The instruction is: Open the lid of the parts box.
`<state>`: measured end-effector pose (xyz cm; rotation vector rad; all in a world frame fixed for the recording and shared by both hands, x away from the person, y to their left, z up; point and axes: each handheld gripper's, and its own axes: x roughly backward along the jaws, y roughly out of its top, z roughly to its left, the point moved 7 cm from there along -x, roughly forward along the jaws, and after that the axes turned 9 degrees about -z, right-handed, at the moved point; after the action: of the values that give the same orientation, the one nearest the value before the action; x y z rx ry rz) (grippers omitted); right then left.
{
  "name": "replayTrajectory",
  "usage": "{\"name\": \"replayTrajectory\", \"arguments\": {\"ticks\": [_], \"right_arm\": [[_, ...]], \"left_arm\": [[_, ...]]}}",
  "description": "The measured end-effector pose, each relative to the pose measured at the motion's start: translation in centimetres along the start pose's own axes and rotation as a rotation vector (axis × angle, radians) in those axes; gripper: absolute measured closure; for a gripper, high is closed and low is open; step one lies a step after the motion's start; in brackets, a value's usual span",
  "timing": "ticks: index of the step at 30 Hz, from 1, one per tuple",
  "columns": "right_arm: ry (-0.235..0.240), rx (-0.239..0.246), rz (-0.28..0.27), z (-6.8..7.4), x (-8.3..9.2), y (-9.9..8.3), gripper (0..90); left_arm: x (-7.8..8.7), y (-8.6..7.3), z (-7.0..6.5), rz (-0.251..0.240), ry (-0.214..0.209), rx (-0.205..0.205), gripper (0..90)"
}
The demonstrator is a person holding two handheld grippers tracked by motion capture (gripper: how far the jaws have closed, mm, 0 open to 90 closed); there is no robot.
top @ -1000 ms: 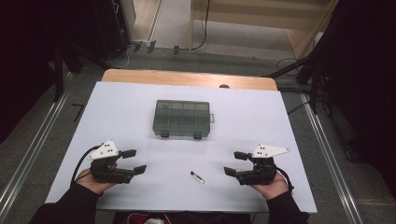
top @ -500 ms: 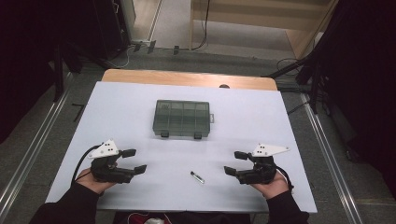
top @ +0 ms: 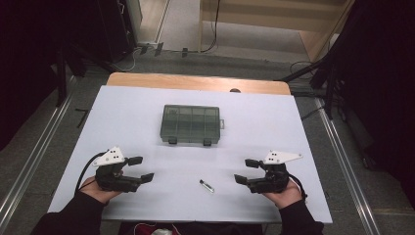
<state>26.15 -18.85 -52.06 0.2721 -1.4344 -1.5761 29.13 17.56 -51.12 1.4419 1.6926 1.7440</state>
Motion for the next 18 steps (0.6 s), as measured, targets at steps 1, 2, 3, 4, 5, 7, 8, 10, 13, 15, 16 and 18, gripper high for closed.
{"name": "replayTrajectory", "arguments": {"ticks": [1, 2, 3, 4, 5, 7, 8, 10, 13, 15, 16, 18], "right_arm": [[0.0, 0.0, 0.0, 0.0, 0.0, 0.0, 24.3], [0.0, 0.002, 0.0, 0.0, -0.1, 0.0, 24.3], [0.001, 0.001, 0.004, 0.0, -0.1, 0.0, 24.3], [0.001, 0.0, 0.006, 0.0, -0.2, 0.0, 24.4], [0.005, 0.002, 0.005, 0.0, -0.3, 0.0, 24.3], [0.002, 0.003, 0.003, 0.0, -0.5, 0.1, 24.4], [0.001, 0.001, 0.005, -0.1, -0.6, 0.2, 24.6], [-0.006, 0.002, -0.001, -0.3, -0.8, 0.4, 24.7], [-0.02, -0.01, -0.011, -0.7, -0.9, 0.7, 24.7], [-0.023, -0.024, -0.019, -1.1, -1.0, 1.0, 24.9], [-0.032, -0.029, -0.024, -1.3, -1.0, 1.1, 24.9], [-0.039, -0.04, -0.029, -1.5, -1.2, 1.4, 24.9]], "left_arm": [[0.0, 0.0, 0.0, 0.0, 0.0, 0.0, 22.7], [0.0, 0.0, 0.0, 0.0, 0.0, -0.001, 22.7], [0.0, 0.0, 0.0, 0.0, 0.0, 0.0, 22.7], [0.0, 0.0, 0.0, 0.001, 0.0, 0.0, 22.7], [0.0, 0.0, 0.0, 0.001, 0.0, 0.001, 22.7], [0.0, 0.0, 0.0, 0.002, 0.001, -0.001, 22.7], [0.0, 0.0, 0.0, 0.001, 0.0, 0.0, 22.7], [0.0, 0.0, 0.0, 0.002, 0.0, 0.0, 22.7], [0.0, 0.0, 0.0, 0.002, 0.0, 0.001, 22.7], [0.0, 0.0, 0.0, 0.001, 0.001, 0.0, 22.7], [0.0, 0.0, 0.0, 0.001, 0.0, 0.0, 22.7], [0.0, 0.0, 0.0, 0.001, 0.0, -0.001, 22.7]]}}
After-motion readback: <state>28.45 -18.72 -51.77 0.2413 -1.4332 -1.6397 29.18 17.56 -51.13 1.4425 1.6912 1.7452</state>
